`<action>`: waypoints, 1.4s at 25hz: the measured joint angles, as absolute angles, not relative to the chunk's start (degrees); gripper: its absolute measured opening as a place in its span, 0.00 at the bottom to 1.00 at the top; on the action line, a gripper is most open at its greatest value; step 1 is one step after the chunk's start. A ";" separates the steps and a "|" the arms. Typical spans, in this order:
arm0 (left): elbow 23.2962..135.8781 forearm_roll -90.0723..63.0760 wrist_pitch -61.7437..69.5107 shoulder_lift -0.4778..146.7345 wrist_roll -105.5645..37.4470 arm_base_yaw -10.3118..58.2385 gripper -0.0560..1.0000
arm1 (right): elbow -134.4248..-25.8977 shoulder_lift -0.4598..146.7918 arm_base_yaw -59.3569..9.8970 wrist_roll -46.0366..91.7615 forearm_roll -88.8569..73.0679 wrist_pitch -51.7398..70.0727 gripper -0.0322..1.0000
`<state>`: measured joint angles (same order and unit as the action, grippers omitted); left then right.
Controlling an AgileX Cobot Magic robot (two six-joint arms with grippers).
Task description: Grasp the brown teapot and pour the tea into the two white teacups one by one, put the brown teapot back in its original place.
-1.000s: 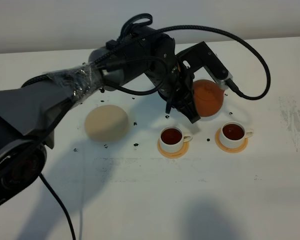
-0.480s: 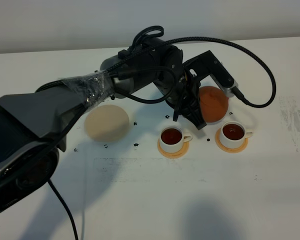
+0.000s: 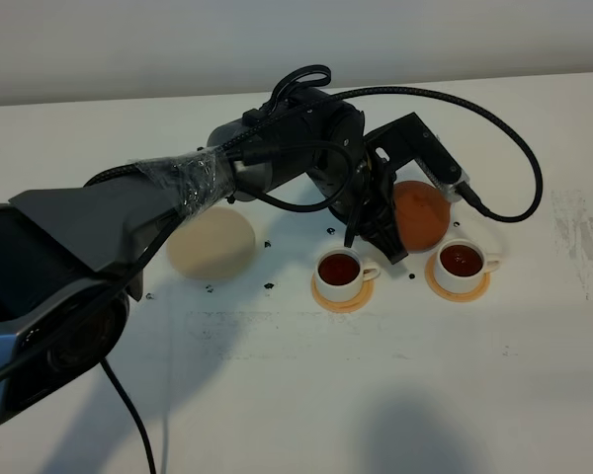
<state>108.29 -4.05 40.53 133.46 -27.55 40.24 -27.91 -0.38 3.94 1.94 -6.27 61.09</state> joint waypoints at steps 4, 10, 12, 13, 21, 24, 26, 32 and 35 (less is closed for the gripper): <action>110.02 -1.71 41.69 132.13 -26.75 40.24 0.16 | -27.91 -0.38 3.94 1.94 -6.27 61.09 0.44; 110.24 0.52 43.43 129.21 -25.51 39.58 0.16 | -27.91 -0.38 3.94 1.94 -6.27 61.09 0.44; 109.95 0.82 44.44 128.41 -25.25 38.82 0.16 | -27.91 -0.38 3.94 1.94 -6.27 61.09 0.44; 109.72 0.82 44.62 128.00 -25.20 38.41 0.16 | -27.91 -0.38 3.94 1.94 -6.27 61.09 0.44; 100.71 2.15 41.24 122.65 -24.69 34.68 0.16 | -27.91 -0.38 3.94 1.94 -6.33 61.09 0.44; 94.00 2.15 37.00 118.96 -23.61 33.02 0.16 | -27.91 -0.38 3.94 1.94 -6.33 61.09 0.44; 89.42 2.15 34.72 115.73 -22.36 31.73 0.16 | -27.91 -0.38 3.94 1.94 -6.33 61.09 0.44; 79.86 2.23 32.68 106.51 -18.13 27.40 0.16 | -27.91 -0.38 3.94 1.94 -6.33 61.09 0.44; 76.62 2.30 33.21 103.26 -16.04 25.02 0.16 | -27.91 -0.38 3.94 1.94 -6.33 61.09 0.44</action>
